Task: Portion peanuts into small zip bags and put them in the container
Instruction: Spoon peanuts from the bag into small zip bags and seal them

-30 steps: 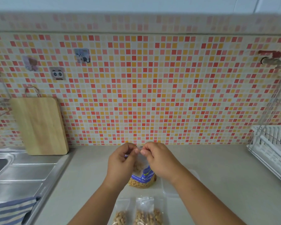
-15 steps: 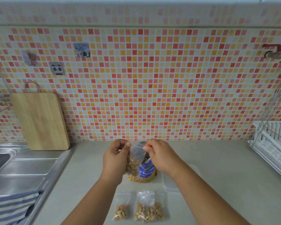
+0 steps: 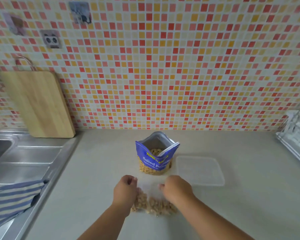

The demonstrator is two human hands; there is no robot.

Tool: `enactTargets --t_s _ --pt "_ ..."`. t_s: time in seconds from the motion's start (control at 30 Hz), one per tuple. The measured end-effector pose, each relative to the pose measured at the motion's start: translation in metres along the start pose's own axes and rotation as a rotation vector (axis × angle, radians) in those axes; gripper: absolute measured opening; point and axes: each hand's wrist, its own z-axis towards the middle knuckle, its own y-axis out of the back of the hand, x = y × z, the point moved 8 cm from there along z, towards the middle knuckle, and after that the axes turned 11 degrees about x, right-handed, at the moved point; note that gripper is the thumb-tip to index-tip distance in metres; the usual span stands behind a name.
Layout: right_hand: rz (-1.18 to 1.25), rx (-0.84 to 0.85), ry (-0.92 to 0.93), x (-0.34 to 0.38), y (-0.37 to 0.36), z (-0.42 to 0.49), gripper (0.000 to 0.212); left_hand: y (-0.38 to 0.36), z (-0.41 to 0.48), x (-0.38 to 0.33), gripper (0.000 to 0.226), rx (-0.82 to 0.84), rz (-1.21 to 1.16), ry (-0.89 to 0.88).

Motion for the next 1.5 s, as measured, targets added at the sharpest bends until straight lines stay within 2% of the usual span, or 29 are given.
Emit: enactTargets --t_s 0.17,0.27,0.33,0.4,0.53,0.57,0.6,0.67,0.7,0.77,0.83,0.93,1.13,1.27,1.5 --pt "0.057 -0.016 -0.070 -0.009 -0.021 0.005 0.039 -0.003 0.013 0.010 0.016 -0.014 0.221 -0.014" --pt "0.144 -0.011 -0.049 -0.007 -0.020 0.006 0.031 -0.005 0.018 0.011 0.015 -0.020 0.312 -0.052" --pt "0.260 -0.011 -0.004 -0.005 -0.015 0.006 0.025 -0.008 0.018 0.008 0.019 -0.019 0.392 -0.086" --pt "0.435 -0.054 0.044 -0.006 -0.005 0.004 0.030 -0.010 0.016 0.005 0.022 -0.023 0.458 -0.116" --pt "0.680 -0.126 0.167 -0.003 0.022 -0.009 0.029 -0.013 0.011 0.000 0.005 -0.014 0.539 -0.169" --pt "0.737 -0.125 0.201 -0.002 0.027 -0.012 0.026 -0.012 0.009 -0.004 0.010 -0.027 0.538 -0.206" --pt "0.827 -0.110 0.224 0.000 0.031 -0.015 0.021 -0.009 0.006 -0.010 0.018 -0.048 0.515 -0.249" --pt "1.049 -0.045 0.273 0.004 0.034 -0.019 0.015 -0.002 -0.008 -0.030 0.015 -0.060 0.335 -0.314" --pt "1.136 -0.020 0.307 0.008 0.038 -0.021 0.013 0.000 -0.015 -0.042 0.011 -0.013 0.181 -0.315" --pt "1.235 0.004 0.372 0.014 0.047 -0.026 0.010 -0.002 -0.029 -0.067 0.018 0.140 -0.138 -0.321" --pt "1.274 0.016 0.425 0.020 0.058 -0.032 0.010 -0.005 -0.042 -0.096 0.022 0.276 -0.267 -0.367" --pt "1.267 -0.009 0.489 0.028 0.073 -0.043 0.010 -0.006 -0.054 -0.131 0.018 0.358 -0.217 -0.469" --pt "1.019 -0.207 0.625 0.038 0.108 -0.064 0.006 -0.001 -0.058 -0.156 0.017 0.294 -0.094 -0.539" --pt "0.702 -0.342 0.642 0.050 0.126 -0.079 0.012 -0.003 -0.062 -0.164 0.016 0.250 -0.022 -0.583" --pt "0.575 -0.426 0.636 0.055 0.136 -0.087 0.013 -0.008 -0.065 -0.169 0.014 0.239 0.008 -0.615"
